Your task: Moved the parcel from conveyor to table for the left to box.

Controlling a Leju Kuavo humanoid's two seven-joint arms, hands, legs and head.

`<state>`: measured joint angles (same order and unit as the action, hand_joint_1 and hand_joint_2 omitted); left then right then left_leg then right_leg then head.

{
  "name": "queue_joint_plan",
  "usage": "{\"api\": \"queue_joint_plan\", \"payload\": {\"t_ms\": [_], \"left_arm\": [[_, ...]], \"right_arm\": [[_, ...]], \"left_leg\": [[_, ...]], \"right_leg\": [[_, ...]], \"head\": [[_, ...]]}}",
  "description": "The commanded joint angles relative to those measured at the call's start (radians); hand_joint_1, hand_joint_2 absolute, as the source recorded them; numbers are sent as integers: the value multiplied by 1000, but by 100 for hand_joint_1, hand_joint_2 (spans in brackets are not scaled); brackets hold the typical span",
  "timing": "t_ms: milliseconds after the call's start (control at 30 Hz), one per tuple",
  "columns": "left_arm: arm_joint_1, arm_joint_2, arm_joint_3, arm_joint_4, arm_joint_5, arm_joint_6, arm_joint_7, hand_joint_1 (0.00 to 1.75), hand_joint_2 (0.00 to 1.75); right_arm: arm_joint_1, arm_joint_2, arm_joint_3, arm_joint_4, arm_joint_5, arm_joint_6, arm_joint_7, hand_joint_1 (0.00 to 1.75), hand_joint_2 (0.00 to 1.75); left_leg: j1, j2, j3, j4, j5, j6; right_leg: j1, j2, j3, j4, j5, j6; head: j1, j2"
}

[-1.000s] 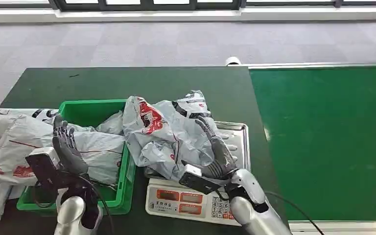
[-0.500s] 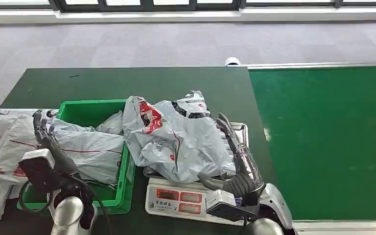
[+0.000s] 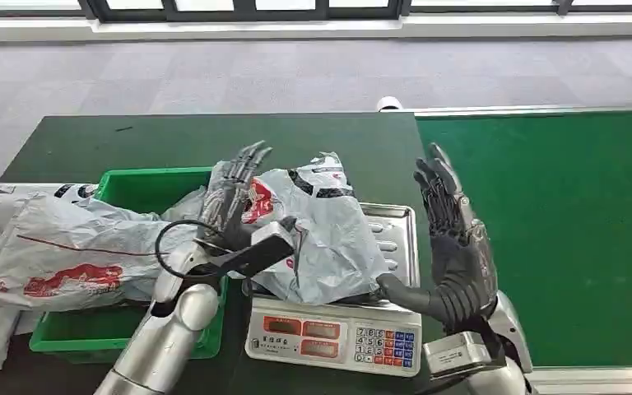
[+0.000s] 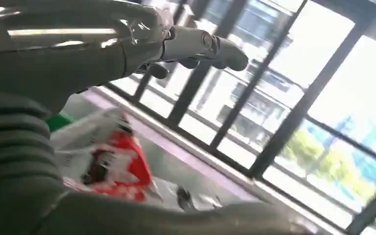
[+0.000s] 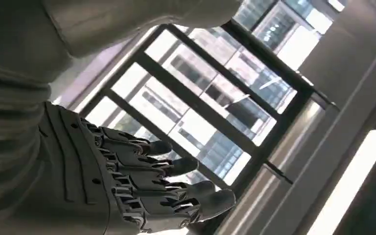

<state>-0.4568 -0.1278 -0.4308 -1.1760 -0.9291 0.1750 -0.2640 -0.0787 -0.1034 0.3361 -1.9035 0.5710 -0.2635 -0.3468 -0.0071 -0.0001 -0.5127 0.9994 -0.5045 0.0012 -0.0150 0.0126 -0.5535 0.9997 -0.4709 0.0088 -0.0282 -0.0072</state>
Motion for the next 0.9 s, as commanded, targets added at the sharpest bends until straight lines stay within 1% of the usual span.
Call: {"api": "queue_joint_plan", "payload": {"t_ms": [33, 167, 333, 367, 433, 467, 500, 567, 833, 900], "left_arm": [[-178, -8, -276, 339, -90, -50, 5, 0, 175], [-180, 2, -277, 335, -89, -51, 6, 0, 175], [-180, 6, -288, 329, -92, -60, 0, 0, 175], [-185, 9, -314, 334, -91, -109, -14, 0, 175], [-191, 4, -346, 357, -88, -146, -19, 0, 175], [-200, 0, -372, 385, -87, -195, -32, 0, 175], [-207, -5, -391, 416, -87, -209, -35, 0, 175], [-210, -11, -401, 437, -87, -211, -34, 0, 175], [-215, -11, -401, 447, -83, -210, -38, 0, 175], [-231, -16, -422, 481, -81, -233, -44, 0, 175]], "right_arm": [[-208, 8, -37, 150, -18, 28, 3, 0, 175], [-191, 2, -35, 138, -17, 25, 2, 0, 175], [-191, 0, -33, 132, -19, 22, 2, 0, 175], [-200, -2, -28, 133, -26, 21, 4, 0, 175], [-205, 3, -24, 132, -29, 26, 11, 0, 175], [-194, 12, -22, 126, -16, 30, 16, 0, 175], [-180, 24, -21, 116, 1, 30, 17, 0, 175], [-169, 29, -14, 109, 11, 28, 17, 0, 175], [-166, 29, -15, 106, 14, 25, 17, 0, 175], [-155, 35, -20, 96, 29, 27, 19, 0, 175]], "left_leg": [[2, -1, -1, -2, 3, -1], [1, -1, 0, -2, 2, -1], [1, -1, -2, -2, 2, -1], [2, -1, -2, -2, 3, -1], [1, 0, -3, -1, 2, 0], [1, -1, -3, -1, 2, 0], [2, -1, -3, -2, 3, -1], [2, -2, -2, -2, 3, 0], [2, -1, -3, -2, 2, -1], [1, -1, -3, -2, 2, -1]], "right_leg": [[2, -2, 0, -4, 4, -1], [2, -1, 1, -2, 2, -1], [2, -2, -2, -2, 2, -1], [2, -1, -2, -2, 2, -1], [2, -1, -3, -1, 2, -1], [2, -1, -3, -1, 2, -1], [2, -2, -3, -2, 3, -1], [2, -3, -1, -3, 2, -1], [2, -2, -2, -2, 2, -1], [2, -1, -2, -2, 2, -1]], "head": [[0, 0], [0, 0], [0, 0], [0, 0], [0, 0], [0, 0], [0, 0], [0, 0], [0, 0], [0, 0]]}}
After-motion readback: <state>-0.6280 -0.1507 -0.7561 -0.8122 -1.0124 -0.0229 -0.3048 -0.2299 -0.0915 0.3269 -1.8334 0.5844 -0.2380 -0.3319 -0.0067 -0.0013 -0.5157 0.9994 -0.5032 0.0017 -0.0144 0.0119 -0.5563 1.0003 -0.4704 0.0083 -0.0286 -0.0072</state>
